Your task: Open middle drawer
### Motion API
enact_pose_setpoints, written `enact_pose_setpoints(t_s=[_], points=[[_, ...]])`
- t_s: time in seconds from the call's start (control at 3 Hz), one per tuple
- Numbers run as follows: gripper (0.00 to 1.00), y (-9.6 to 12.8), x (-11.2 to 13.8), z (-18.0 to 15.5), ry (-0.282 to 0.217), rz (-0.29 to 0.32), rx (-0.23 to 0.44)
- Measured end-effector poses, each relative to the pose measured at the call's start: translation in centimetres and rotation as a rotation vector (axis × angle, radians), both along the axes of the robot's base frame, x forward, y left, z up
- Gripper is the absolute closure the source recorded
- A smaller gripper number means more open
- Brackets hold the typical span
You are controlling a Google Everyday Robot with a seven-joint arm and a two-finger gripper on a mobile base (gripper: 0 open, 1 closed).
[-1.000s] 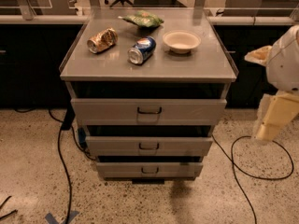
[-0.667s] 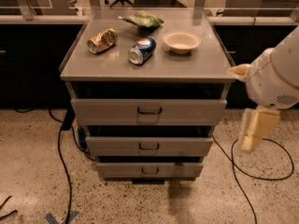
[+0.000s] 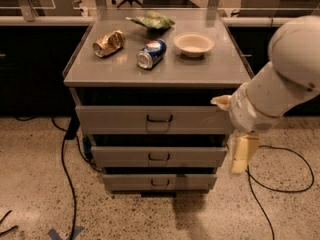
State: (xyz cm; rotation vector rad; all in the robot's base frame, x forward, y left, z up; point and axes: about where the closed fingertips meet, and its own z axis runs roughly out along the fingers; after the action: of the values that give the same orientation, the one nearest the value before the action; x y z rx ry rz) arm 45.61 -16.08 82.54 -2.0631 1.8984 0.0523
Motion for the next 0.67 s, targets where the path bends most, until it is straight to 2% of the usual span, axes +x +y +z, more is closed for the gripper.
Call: enact_pose_setpoints(t_s=[0.33,0.67], points=[[0.00,1.1,1.0,-4.3,0.043,0.031,-0.009],[0.00,1.5,2.2,-8.0,0.081,0.031,-0.023]])
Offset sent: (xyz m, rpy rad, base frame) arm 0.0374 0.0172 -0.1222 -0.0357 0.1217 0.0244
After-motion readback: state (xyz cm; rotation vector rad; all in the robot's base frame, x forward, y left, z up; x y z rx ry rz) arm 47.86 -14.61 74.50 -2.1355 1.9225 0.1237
